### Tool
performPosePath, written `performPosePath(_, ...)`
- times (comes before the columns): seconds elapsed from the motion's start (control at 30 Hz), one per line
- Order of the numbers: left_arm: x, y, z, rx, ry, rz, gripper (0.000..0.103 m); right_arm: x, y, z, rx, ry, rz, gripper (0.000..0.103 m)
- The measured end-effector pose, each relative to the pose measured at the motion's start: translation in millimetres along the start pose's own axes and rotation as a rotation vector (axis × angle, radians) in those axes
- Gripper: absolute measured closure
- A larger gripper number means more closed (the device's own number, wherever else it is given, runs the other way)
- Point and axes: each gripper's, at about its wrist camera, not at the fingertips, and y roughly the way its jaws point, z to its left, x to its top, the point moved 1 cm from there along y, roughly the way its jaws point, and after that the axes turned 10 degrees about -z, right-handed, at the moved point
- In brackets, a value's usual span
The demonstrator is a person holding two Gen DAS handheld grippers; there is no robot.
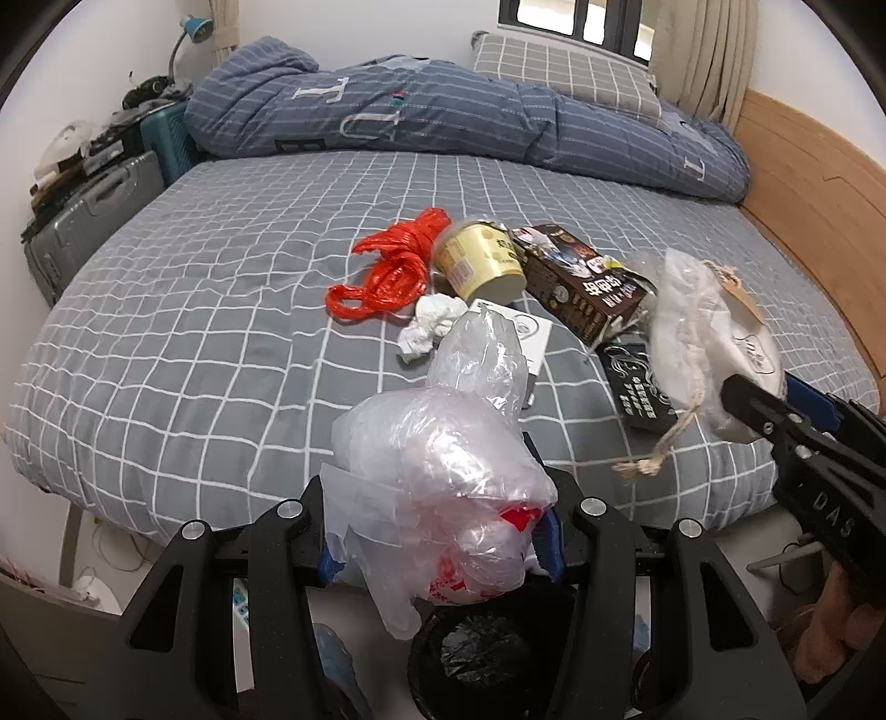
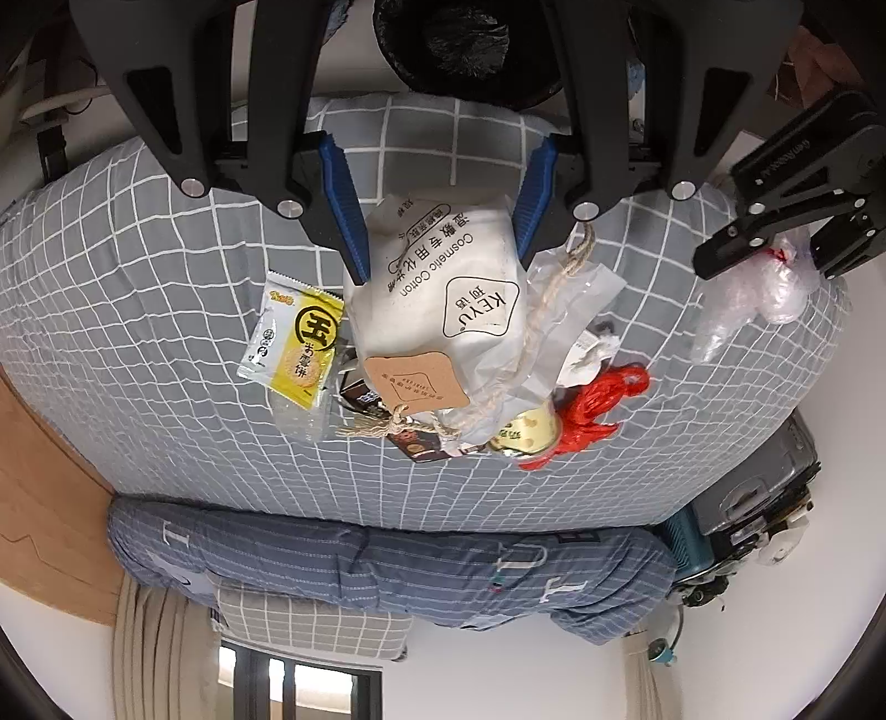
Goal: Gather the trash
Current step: 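Carry the clear bag with the left tool while the right tool carries the KEYU pouch toward the bin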
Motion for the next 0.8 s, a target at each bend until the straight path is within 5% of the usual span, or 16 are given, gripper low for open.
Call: performPosePath(0.8, -40, -43, -2, 0.013, 0.002, 0.030, 0.052, -24, -40, 19, 0.021, -0.054, 0.002, 0.055)
